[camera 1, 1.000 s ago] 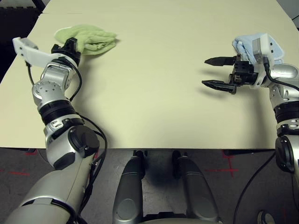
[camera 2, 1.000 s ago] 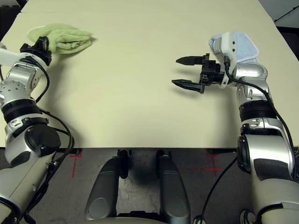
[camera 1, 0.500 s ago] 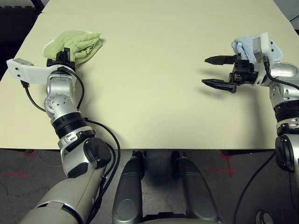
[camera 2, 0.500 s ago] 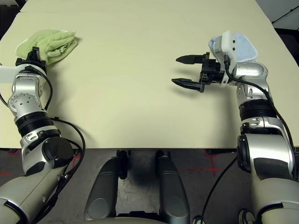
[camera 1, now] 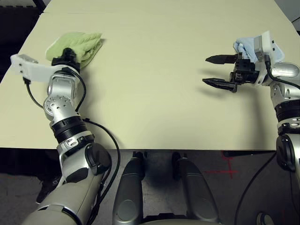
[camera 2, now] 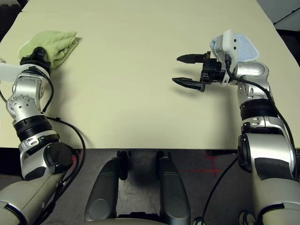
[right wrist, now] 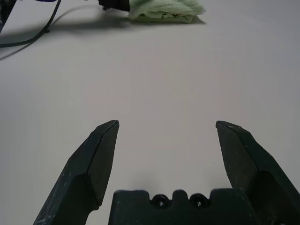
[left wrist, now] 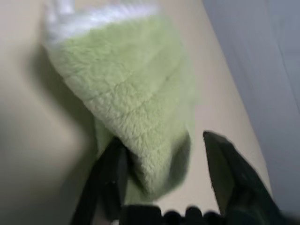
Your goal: Fold the towel and set it aside.
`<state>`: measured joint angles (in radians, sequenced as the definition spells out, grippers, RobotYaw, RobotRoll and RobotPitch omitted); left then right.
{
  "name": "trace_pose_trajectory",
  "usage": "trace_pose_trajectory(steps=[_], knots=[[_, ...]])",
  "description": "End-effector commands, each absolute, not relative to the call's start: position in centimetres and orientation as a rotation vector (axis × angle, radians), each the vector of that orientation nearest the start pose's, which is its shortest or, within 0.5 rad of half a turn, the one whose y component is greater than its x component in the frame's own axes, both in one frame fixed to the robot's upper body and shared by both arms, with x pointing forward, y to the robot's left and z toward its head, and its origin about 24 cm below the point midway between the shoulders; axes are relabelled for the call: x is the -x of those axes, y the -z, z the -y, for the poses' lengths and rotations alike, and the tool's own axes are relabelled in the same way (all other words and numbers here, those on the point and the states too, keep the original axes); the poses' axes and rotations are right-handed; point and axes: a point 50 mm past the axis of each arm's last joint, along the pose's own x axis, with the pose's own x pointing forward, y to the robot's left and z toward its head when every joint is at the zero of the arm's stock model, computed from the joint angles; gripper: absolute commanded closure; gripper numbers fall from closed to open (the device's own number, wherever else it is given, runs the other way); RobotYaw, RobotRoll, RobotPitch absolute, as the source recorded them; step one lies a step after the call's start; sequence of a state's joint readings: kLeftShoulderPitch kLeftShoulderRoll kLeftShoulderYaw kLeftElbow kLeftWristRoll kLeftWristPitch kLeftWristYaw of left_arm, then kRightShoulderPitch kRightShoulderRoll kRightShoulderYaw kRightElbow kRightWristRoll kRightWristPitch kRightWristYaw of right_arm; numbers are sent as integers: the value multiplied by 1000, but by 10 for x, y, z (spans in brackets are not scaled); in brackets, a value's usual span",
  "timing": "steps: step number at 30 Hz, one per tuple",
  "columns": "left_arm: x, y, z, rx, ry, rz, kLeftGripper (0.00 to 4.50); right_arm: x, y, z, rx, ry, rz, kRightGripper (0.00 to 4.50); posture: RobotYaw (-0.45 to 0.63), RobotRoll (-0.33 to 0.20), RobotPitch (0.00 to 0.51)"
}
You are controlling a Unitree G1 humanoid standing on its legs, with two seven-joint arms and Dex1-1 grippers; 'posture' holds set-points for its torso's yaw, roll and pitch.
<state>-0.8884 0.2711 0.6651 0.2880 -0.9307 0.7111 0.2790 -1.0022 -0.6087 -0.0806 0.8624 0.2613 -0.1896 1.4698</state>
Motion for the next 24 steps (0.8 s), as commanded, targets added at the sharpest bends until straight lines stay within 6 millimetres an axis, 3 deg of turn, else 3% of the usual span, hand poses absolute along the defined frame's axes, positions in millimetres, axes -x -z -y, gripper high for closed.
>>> trace_pose_trajectory(steps=[1, 5, 12, 20, 24], knots=[[-351, -214, -236, 925, 2, -138, 66, -357, -223, 231, 448, -1187, 191, 0, 56, 0, 269], [-331, -215, -229, 908, 33, -247, 25, -358, -224, 231, 454, -1182, 194, 0, 56, 0, 269], [-313, -222, -243, 865, 3, -272, 25, -360, -223, 229, 454, -1184, 198, 0, 74, 0, 264], [-303, -275, -201, 578, 540, -223, 25, -362, -223, 228, 445, -1181, 206, 0, 82, 0, 259], [-306, -293, -188, 334, 719, -68, 25, -364, -226, 228, 388, -1155, 221, 0, 76, 0, 261]])
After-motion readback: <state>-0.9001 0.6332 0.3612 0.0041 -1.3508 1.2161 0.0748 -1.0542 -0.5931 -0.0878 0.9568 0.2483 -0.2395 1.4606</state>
